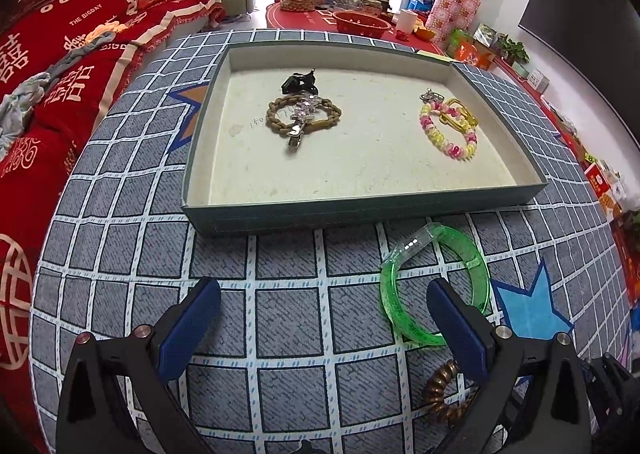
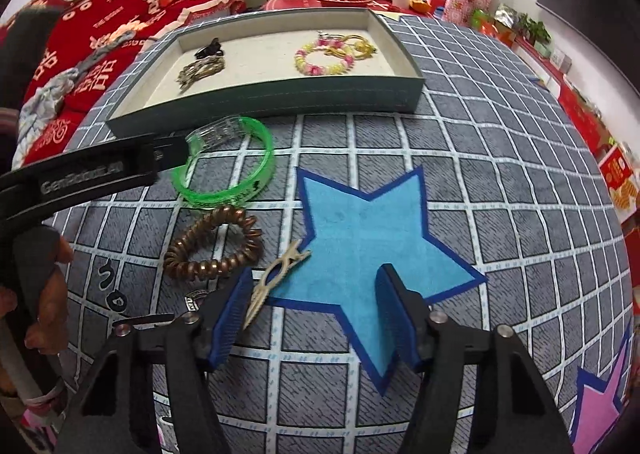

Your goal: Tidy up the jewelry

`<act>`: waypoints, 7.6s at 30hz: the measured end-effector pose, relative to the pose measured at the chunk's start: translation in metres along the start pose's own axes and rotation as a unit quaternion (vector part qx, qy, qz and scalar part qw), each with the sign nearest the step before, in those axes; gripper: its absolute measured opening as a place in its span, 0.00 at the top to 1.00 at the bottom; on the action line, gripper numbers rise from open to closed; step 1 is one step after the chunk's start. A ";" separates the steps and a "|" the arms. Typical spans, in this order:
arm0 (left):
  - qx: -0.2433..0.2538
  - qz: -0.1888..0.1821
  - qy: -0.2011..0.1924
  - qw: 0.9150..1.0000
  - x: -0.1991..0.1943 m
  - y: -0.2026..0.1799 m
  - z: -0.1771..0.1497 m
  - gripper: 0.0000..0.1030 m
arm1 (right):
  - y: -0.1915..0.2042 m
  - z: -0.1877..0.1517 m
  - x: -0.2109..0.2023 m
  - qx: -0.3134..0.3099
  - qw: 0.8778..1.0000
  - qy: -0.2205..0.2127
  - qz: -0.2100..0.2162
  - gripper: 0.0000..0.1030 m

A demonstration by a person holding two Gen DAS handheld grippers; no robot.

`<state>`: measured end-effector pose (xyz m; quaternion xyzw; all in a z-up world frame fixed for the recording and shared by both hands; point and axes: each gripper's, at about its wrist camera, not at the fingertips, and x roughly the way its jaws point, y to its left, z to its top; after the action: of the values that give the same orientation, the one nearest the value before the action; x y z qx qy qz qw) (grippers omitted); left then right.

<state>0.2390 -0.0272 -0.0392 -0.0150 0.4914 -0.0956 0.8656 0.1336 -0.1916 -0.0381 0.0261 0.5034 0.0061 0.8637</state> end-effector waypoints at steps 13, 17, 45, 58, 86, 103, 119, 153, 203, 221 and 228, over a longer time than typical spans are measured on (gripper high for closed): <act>0.037 0.009 0.009 0.999 0.007 -0.020 -0.003 0.11 | 0.000 -0.006 -0.007 -0.018 1.000 -0.015 0.010 0.78; 0.057 0.006 0.007 0.998 0.006 -0.027 -0.004 0.20 | -0.010 -0.008 -0.009 -0.003 1.000 -0.017 0.023 0.78; 0.062 -0.052 -0.044 0.996 -0.045 -0.016 -0.005 0.80 | -0.058 0.001 -0.035 0.060 0.994 -0.053 0.069 0.78; 0.054 -0.047 -0.065 0.995 -0.063 0.002 0.022 0.80 | -0.063 0.051 -0.047 0.055 0.992 -0.077 0.088 0.78; 0.041 -0.023 -0.059 0.997 -0.010 0.003 0.111 0.80 | -0.054 0.181 0.009 0.050 0.991 -0.076 0.103 0.78; 0.064 0.004 -0.037 0.997 0.039 -0.013 0.116 0.80 | -0.056 0.195 0.063 0.060 0.993 -0.047 0.089 0.78; 0.109 0.054 -0.030 0.992 0.056 -0.026 0.105 0.80 | -0.050 0.187 0.090 0.040 0.997 -0.025 0.060 0.77; 0.092 0.066 -0.064 0.992 0.023 -0.019 0.109 0.79 | -0.064 0.170 0.034 0.108 0.982 -0.062 0.141 0.20; 0.029 0.039 -0.054 0.997 -0.061 0.037 -0.051 0.00 | -0.033 0.012 -0.026 0.048 0.991 -0.013 0.126 0.00; 0.009 0.042 -0.053 0.998 -0.065 0.054 -0.063 0.00 | 0.025 -0.025 -0.014 -0.066 0.993 -0.011 0.095 0.32; 0.022 0.026 -0.044 0.998 -0.060 0.046 -0.057 0.00 | 0.036 -0.025 -0.015 -0.091 0.992 -0.021 0.081 0.55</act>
<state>0.1673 0.0329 -0.0228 0.0128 0.4510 -0.0836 0.8885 0.1053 -0.1548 -0.0357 -0.0124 0.4785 0.1212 0.8696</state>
